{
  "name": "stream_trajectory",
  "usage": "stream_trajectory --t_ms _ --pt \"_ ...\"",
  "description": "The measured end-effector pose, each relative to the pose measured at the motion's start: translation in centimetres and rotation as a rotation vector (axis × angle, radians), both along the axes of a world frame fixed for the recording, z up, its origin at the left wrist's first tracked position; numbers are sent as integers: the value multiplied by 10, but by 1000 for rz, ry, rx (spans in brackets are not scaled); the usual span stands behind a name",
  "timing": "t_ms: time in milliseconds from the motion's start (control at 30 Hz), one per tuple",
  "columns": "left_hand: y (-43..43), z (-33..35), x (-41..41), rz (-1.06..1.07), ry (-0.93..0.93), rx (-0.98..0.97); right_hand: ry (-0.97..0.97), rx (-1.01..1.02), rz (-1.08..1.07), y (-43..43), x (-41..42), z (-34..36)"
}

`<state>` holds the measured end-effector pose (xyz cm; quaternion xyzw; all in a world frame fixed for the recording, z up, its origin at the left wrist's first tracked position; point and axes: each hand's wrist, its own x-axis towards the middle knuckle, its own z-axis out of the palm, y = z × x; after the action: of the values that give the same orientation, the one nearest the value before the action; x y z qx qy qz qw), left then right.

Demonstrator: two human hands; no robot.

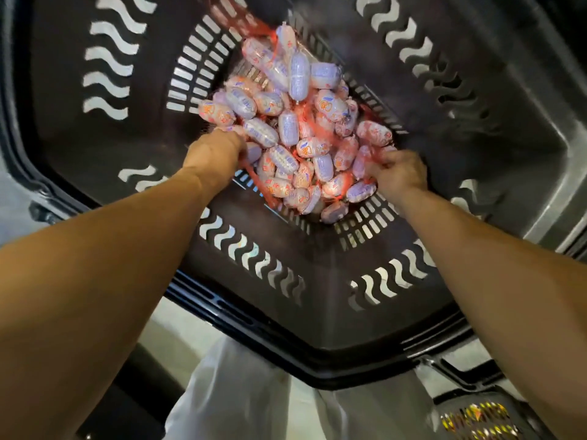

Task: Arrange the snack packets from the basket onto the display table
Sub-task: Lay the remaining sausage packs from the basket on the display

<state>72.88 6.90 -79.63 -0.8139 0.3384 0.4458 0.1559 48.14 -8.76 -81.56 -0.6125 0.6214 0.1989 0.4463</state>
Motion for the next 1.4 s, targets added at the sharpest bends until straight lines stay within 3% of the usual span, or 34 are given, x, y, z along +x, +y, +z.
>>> stream_trajectory --t_ms 333,433,600,733,867,1000,1100,1200,1267,1400 --pt "10 96 8 389 35 -279 -174 106 -389 4 -2 101" --pt "14 131 7 500 41 -363 -218 70 -401 1 -5 140" --pt "6 215 3 857 180 -532 -264 45 -384 2 -7 221" --pt "3 301 0 914 242 -617 -288 0 -265 9 -24 284" --pt "9 374 -8 929 296 -694 -372 -14 -332 6 -26 368" --pt "5 441 -20 893 313 -755 -433 -100 -239 -9 -27 438" --pt "2 482 -26 887 305 -797 -478 -207 -193 -21 -27 478" --pt "2 517 -31 877 287 -810 -599 -99 -160 -32 -29 516" --pt "2 539 -33 864 266 -825 -565 -207 -217 -31 -24 545" --pt "2 580 -39 839 274 -873 -584 -229 -198 -24 -20 599"
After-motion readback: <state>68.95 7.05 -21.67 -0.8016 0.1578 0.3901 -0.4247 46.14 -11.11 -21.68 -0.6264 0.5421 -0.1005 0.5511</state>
